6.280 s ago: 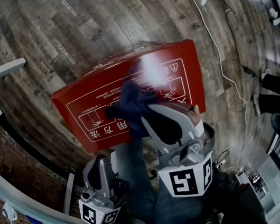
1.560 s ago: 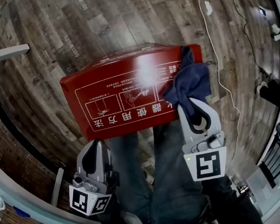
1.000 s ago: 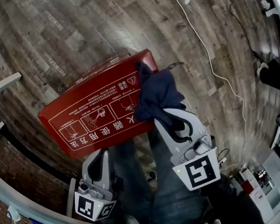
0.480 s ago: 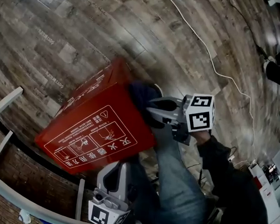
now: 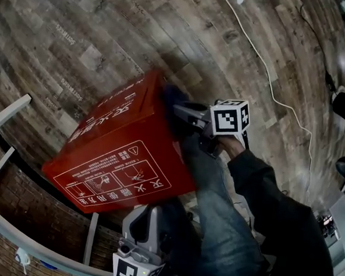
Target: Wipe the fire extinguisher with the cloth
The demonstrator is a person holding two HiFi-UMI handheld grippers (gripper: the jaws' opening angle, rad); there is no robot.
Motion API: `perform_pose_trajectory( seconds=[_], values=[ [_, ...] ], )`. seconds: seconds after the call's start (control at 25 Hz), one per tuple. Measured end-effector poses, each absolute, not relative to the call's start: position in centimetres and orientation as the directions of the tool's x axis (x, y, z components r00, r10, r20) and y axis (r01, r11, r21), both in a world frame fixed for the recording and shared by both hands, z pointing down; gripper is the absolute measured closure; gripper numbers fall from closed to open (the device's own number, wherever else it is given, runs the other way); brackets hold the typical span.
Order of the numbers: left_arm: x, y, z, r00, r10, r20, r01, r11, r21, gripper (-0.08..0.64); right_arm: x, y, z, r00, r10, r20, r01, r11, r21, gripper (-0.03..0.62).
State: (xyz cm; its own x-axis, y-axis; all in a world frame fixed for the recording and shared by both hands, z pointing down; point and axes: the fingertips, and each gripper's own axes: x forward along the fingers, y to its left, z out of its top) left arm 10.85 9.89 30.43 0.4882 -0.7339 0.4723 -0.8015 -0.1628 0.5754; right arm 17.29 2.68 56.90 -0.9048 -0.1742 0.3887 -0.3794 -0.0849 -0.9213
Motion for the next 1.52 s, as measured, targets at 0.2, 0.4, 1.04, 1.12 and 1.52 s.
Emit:
perform_pose_trajectory(
  seconds=[0.2,0.4,1.04,1.12,1.52],
  values=[
    [11.0,10.1,30.1,0.474,-0.748,0.465,-0.800,-0.145,0.582,0.558,15.4,-2.4,46.6,-0.959,-0.183,0.214,-0.255,0.240,-0.937,0.526],
    [9.8,10.5,29.7,0.461,-0.768,0.444,-0.789,-0.126,0.602,0.558,16.6,1.9,42.7,-0.988,-0.070,0.140,-0.154,0.270,-0.950,0.526],
    [-0.1,15.5,27.5,0.498,-0.786,0.366,-0.757,-0.189,0.626,0.558,19.7,4.3,40.4,-0.832,-0.367,0.416,-0.544,0.395,-0.740,0.528],
    [-2.8,16.2,27.5,0.472,-0.800,0.370,-0.772,-0.173,0.612,0.558,22.7,5.5,38.7,-0.666,-0.501,0.553,-0.746,0.436,-0.504,0.528],
    [-8.5,20.7,28.1,0.440,-0.821,0.364,-0.769,-0.135,0.625,0.558,2.2,12.8,32.2,-0.669,-0.285,0.687,-0.486,0.866,-0.114,0.528]
  ],
)
